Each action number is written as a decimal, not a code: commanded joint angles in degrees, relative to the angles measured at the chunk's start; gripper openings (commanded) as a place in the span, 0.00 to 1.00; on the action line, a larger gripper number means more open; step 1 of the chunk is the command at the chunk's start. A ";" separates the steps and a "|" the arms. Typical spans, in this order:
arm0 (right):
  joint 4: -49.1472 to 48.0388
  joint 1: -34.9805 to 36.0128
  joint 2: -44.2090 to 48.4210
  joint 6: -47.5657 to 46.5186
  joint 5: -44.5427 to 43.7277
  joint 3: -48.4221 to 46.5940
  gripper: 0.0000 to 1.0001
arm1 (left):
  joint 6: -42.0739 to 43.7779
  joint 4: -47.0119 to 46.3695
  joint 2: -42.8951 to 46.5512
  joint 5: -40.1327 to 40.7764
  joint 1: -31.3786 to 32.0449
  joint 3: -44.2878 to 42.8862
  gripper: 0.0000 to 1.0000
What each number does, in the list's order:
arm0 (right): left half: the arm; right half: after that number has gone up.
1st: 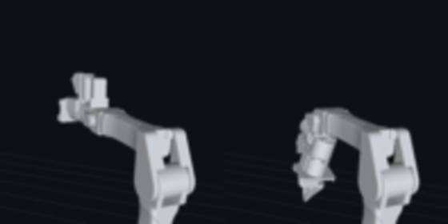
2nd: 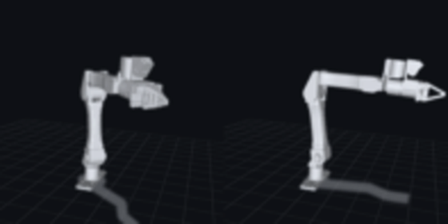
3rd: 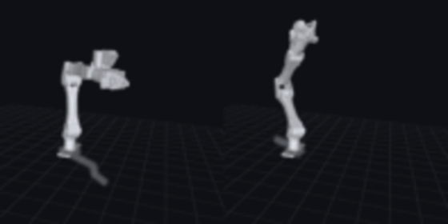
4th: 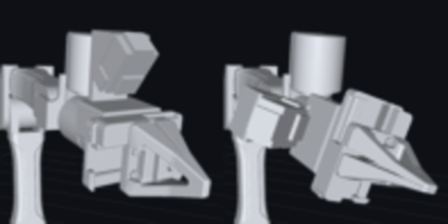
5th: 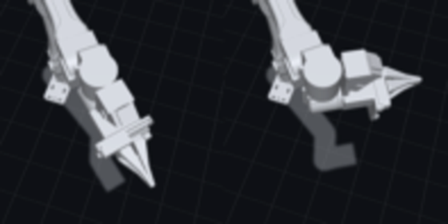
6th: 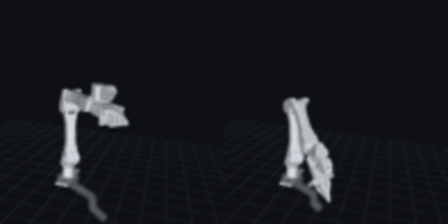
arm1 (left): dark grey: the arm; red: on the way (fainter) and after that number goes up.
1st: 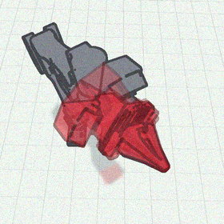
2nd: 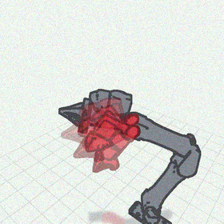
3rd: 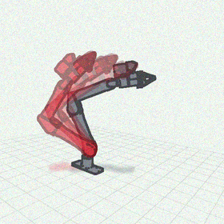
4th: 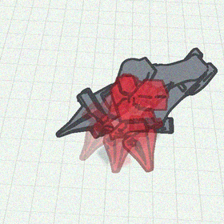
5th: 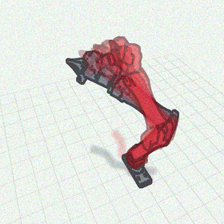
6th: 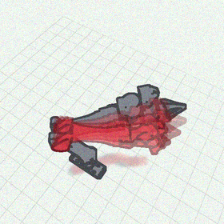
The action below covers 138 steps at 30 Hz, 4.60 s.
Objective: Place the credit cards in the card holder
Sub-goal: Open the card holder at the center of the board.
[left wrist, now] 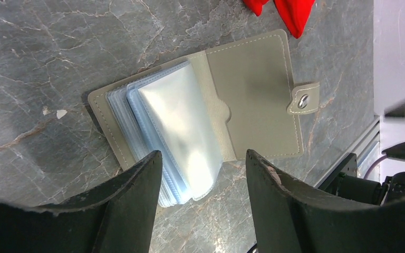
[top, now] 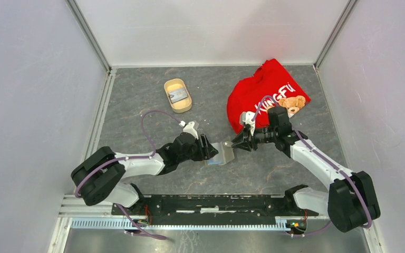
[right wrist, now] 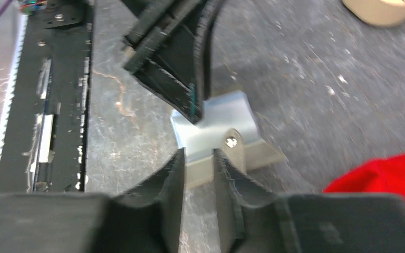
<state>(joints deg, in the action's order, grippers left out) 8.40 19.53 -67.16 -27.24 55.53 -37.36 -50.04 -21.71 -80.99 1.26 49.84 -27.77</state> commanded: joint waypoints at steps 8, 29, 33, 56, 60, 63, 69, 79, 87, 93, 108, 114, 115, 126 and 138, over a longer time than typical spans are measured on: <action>-1.82 7.08 -12.35 7.25 -9.00 -3.34 0.00 | -1.24 -0.87 -3.00 0.13 -0.19 -2.22 0.65; 5.33 7.48 -23.59 3.55 -20.20 -6.14 0.00 | -5.92 -13.98 -7.10 -8.27 -0.27 -1.19 0.65; 5.35 7.36 -23.42 3.82 -15.47 -6.39 0.00 | -7.39 -19.17 -8.34 -10.14 -0.27 -0.70 0.65; 4.47 -0.83 -13.50 2.49 2.71 -3.96 0.24 | -15.09 -45.81 -22.76 -20.02 -1.51 -3.07 0.66; 3.22 -0.96 -15.00 4.78 2.46 -3.73 0.18 | -18.37 -52.83 -27.42 -20.70 -2.56 -1.86 0.66; 2.57 -0.94 -16.45 5.45 4.25 -3.26 0.12 | -21.90 -59.00 -30.23 -20.97 -3.58 -0.52 0.65; -0.14 -0.87 -19.65 8.35 8.01 -2.38 0.07 | -25.18 -63.02 -33.19 -21.35 -5.19 -1.64 0.64; -5.69 -0.88 -22.38 14.07 2.95 -0.71 0.05 | -24.80 -54.95 -33.05 -21.03 -5.48 -4.62 0.54; -0.58 -0.90 -26.85 11.74 -9.12 -3.42 0.02 | -13.33 -39.42 -20.74 -18.87 -7.58 -2.27 0.56; -1.00 -0.86 -25.74 11.51 -5.51 -3.24 0.03 | 0.26 -8.76 -4.86 -10.99 -7.13 -2.24 0.66; -0.43 -0.78 -26.32 10.94 -5.52 -3.59 0.05 | 4.51 5.90 -1.88 -9.71 -5.83 -6.31 0.69; -0.32 -0.79 -26.32 10.85 -5.52 -3.65 0.05 | 4.26 6.16 -4.27 -9.14 -4.03 -7.20 0.69; -0.23 -0.75 -26.28 10.82 -5.45 -3.68 0.06 | 4.18 6.16 -4.54 -8.89 -3.82 -7.20 0.69; 0.12 -0.74 -26.35 10.55 -5.17 -3.86 0.06 | 4.75 7.16 -5.27 -7.60 -2.53 -8.02 0.69; 0.28 -0.70 -26.45 10.46 -4.82 -3.94 0.06 | 2.41 0.93 -8.89 -12.46 -2.12 -8.44 0.69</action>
<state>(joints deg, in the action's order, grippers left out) 8.54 18.63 -93.80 -15.88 50.50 -39.64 -47.92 -17.39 -88.16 -9.10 47.40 -34.85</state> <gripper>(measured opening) 0.062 0.688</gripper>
